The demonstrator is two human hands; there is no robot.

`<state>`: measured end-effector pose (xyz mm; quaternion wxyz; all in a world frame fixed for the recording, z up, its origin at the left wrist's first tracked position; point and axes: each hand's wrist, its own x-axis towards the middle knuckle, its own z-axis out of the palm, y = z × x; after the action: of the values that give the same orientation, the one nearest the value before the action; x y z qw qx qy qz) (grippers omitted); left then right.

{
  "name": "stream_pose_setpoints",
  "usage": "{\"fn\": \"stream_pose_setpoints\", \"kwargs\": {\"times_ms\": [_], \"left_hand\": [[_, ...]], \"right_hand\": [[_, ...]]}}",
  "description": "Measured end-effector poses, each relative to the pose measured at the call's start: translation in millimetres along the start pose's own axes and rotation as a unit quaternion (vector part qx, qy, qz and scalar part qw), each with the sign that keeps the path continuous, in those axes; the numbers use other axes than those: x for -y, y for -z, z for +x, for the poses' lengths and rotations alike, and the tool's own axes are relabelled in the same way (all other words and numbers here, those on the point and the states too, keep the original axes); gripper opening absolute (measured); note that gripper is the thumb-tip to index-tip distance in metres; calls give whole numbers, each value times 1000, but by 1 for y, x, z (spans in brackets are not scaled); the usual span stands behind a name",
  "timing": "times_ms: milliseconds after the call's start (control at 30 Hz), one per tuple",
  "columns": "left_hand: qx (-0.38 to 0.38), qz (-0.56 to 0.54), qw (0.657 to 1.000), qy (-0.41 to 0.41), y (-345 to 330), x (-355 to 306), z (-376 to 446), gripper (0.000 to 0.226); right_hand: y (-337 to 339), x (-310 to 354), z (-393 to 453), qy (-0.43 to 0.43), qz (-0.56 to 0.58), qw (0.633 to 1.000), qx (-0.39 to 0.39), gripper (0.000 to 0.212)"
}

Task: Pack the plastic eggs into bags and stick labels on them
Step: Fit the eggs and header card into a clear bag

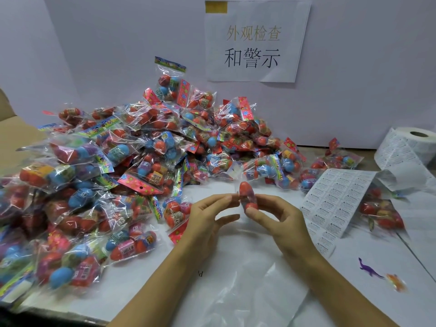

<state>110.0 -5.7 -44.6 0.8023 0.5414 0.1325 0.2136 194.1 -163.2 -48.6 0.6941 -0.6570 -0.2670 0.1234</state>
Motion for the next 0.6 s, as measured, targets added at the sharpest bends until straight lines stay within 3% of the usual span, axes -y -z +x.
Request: {"fn": "stream_pose_setpoints", "kwargs": {"times_ms": [167, 300, 400, 600], "left_hand": [[-41, -2, 999, 3, 1, 7, 5, 22], [-45, -69, 996, 44, 2, 6, 9, 39], [-45, -67, 995, 51, 3, 4, 8, 55], [-51, -51, 996, 56, 3, 0, 5, 49]], "right_hand": [[2, 4, 6, -86, 163, 982, -47, 23], [3, 7, 8, -138, 248, 958, -33, 28], [3, 7, 9, -153, 257, 954, -16, 31], [0, 4, 6, -119, 174, 977, -20, 21]]}}
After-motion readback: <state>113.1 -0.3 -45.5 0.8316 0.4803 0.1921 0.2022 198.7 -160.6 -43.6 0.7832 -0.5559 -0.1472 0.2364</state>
